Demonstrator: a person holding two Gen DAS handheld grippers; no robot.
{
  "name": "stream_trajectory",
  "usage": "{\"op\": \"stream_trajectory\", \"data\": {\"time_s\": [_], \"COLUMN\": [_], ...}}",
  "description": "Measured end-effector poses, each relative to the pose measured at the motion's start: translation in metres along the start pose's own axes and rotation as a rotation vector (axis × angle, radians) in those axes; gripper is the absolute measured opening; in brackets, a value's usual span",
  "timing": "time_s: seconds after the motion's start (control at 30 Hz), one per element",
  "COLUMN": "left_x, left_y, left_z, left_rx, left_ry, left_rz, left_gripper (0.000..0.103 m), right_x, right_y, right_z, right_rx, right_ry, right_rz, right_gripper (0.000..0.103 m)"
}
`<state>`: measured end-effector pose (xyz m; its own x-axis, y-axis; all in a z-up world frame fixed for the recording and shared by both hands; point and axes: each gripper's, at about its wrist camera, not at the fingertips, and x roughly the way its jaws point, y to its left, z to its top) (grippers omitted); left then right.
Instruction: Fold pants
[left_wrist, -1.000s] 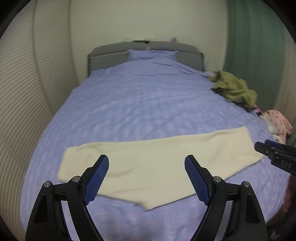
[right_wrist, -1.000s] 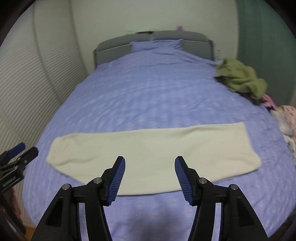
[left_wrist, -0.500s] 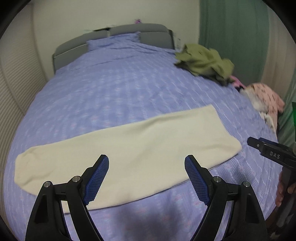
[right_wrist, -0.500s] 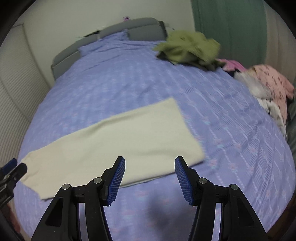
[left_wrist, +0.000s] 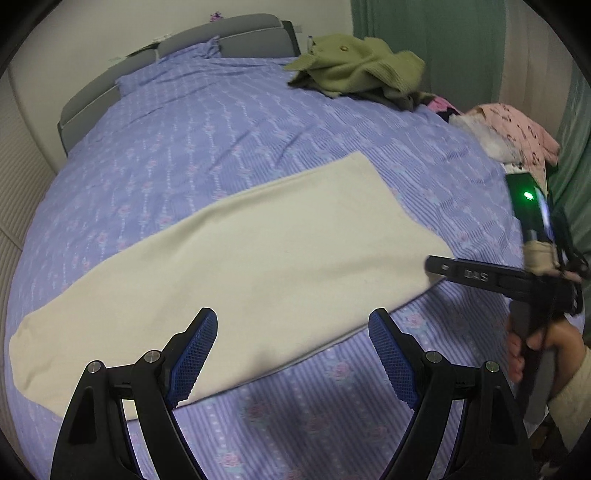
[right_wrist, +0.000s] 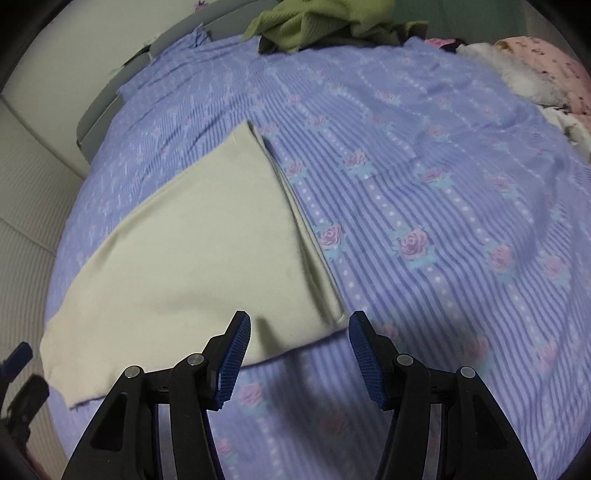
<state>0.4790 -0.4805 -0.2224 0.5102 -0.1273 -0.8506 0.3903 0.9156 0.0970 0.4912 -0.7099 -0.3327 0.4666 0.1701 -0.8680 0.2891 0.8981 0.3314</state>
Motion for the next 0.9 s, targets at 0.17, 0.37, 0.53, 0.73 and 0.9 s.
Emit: {"op": "stream_trajectory", "data": {"time_s": [0.17, 0.37, 0.53, 0.73, 0.9], "left_x": [0.015, 0.022, 0.02, 0.023, 0.023], "left_y": [-0.013, -0.021, -0.025, -0.029, -0.027], "left_z": [0.008, 0.018, 0.023, 0.027, 0.027], "left_rx": [0.005, 0.011, 0.015, 0.024, 0.023], "left_ry": [0.021, 0.023, 0.018, 0.022, 0.012], "left_rz": [0.001, -0.009, -0.037, -0.035, -0.033], "left_gripper": [0.084, 0.084, 0.084, 0.084, 0.084], "right_x": [0.027, 0.036, -0.003, 0.007, -0.029], "right_y": [-0.011, -0.017, -0.024, -0.027, -0.036], "right_z": [0.005, 0.007, 0.016, 0.016, 0.02], "right_rx": [-0.012, -0.009, 0.057, 0.02, 0.003], "right_ry": [0.038, 0.047, -0.018, 0.024, -0.077], "right_rz": [0.054, 0.095, 0.157, 0.019, -0.131], "right_gripper": [0.057, 0.042, 0.013, 0.007, 0.041]}}
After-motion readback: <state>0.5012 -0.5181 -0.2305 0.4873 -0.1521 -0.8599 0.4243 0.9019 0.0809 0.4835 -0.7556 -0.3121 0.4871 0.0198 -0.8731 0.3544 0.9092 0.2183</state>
